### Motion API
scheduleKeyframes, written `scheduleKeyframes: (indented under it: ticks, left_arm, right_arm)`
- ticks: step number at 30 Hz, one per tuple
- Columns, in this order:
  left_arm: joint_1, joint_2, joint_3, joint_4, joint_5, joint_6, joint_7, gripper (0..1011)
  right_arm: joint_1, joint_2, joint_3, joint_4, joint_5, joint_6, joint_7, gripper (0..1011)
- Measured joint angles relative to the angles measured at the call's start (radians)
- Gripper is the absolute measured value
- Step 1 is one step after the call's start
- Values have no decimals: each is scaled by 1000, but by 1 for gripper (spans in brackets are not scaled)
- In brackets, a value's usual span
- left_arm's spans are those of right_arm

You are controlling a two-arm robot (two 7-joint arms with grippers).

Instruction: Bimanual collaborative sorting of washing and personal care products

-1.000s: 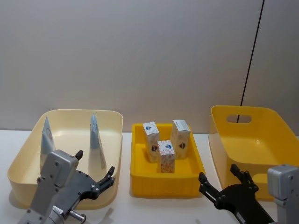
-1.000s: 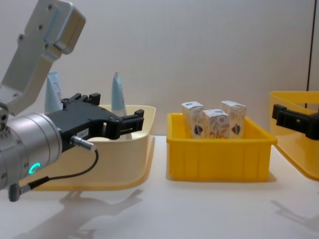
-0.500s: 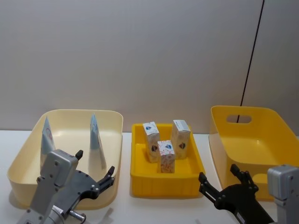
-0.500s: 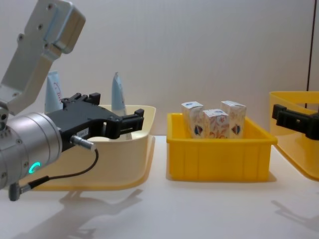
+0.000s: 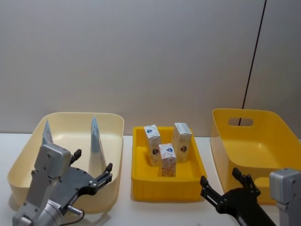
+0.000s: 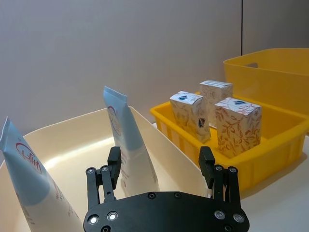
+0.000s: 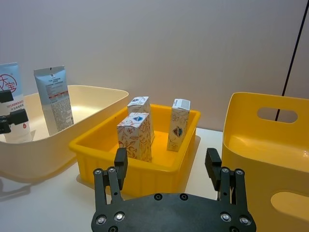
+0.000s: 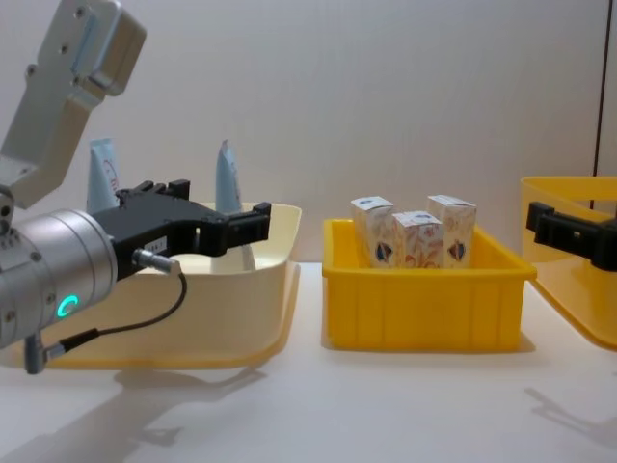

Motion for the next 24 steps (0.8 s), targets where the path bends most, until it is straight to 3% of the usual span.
scheduleKeyframes:
  ticks: [10,24]
  left_arm:
    - [-41,-16,-17,55,-23,15,-30,1003]
    - [-127,-56,-8,175,-10,20,-60,1003]
  right_arm:
    - [0,0,0,0,0,0,0,1001]
    - [0,0,0,0,0,0,0,1001]
